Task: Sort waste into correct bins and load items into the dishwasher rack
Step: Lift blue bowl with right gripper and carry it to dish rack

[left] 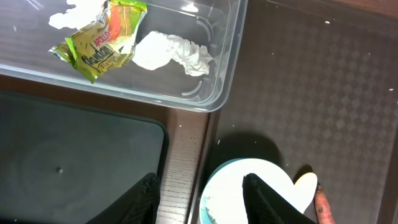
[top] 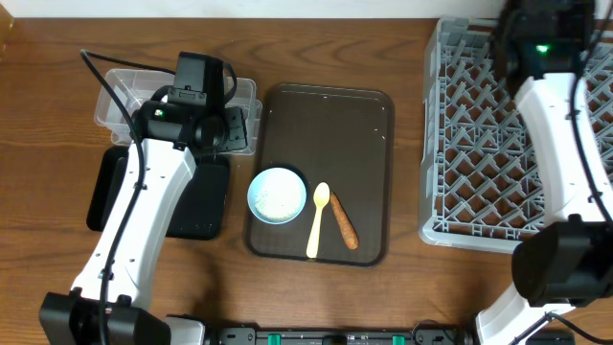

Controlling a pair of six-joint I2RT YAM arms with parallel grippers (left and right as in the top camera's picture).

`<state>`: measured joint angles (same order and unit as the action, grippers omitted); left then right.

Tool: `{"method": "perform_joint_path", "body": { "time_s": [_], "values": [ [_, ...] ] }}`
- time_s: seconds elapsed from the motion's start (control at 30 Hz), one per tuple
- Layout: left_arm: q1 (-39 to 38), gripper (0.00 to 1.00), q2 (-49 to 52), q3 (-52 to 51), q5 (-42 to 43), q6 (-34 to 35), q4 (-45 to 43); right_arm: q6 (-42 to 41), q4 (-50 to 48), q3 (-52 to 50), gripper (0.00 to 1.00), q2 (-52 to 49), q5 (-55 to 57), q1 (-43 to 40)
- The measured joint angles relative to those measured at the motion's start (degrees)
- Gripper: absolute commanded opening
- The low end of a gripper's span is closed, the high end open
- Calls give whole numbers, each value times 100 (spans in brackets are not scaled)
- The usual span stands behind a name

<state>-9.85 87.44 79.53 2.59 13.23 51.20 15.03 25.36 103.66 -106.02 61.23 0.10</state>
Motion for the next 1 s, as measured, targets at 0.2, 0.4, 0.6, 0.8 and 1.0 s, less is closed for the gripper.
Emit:
{"method": "perform_joint_path", "body": {
  "time_s": [0.2,0.4,0.6,0.8,1.0],
  "values": [
    [0,46,0,0,0,0,0,153,-289,0,1,0,463,-627],
    [-2,46,0,-11,0,0,0,1290,-2210,-46,1,-127,505,-1106],
    [0,46,0,-15,2,0,-2,2664,-3646,-48,1,-236,55,-1198],
    [0,46,0,-15,0,0,-15,3167,-3161,-48,1,-374,-221,-1307],
    [0,46,0,-15,0,2,-15,3604,-2859,-48,1,-802,-367,-1622]
  ]
}}
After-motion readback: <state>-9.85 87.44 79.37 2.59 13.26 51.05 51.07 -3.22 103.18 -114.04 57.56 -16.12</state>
